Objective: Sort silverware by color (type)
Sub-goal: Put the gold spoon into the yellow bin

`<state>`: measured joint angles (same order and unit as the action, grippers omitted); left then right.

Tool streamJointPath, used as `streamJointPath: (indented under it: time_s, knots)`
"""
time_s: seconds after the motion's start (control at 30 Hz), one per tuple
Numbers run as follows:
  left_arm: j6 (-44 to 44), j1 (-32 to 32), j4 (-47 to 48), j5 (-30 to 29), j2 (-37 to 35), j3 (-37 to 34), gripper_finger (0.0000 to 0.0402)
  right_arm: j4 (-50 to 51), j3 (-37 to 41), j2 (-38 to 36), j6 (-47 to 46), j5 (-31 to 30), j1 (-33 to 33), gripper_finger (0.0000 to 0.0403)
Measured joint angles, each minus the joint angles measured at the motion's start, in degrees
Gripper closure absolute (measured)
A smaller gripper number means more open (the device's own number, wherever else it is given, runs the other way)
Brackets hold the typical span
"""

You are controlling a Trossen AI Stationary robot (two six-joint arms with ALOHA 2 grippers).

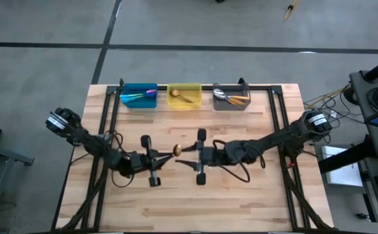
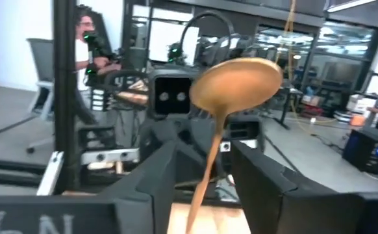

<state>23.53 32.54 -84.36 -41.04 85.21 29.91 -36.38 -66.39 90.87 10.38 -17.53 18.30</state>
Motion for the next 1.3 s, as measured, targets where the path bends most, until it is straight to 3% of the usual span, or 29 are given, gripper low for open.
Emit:
streamJointPath:
  time_s: [0.2,0.37,0.6,0.87,1.13,1.3]
  knots:
    - [-0.09,-2.09,-0.02,0.02,0.03,0.07,0.0402,-1.46,0.0,0.0,0.8,1.02,-2.87,0.0237]
    - [-0.2,-2.85,-0.02,0.02,0.04,0.07,0.0401,-2.9,0.0,0.0,0.69,8.7,-5.61,0.0236]
    - [-0.22,-3.88,-0.02,0.04,0.03,0.07,0.0401,-3.37,0.0,0.01,0.76,9.02,-7.47,0.0282]
    - [-0.18,-5.35,-0.04,0.07,0.03,0.07,0.0394,-3.34,0.0,0.11,3.68,9.14,-7.86,0.0381]
    - [-1.77,-6.14,0.13,-0.15,0.0,0.07,0.0391,-2.92,-0.02,0.11,6.79,8.55,-8.02,0.039]
    - [-1.9,-6.9,-0.07,-0.24,-0.17,0.07,0.036,-0.28,-0.76,-0.5,8.54,8.48,-8.57,0.039]
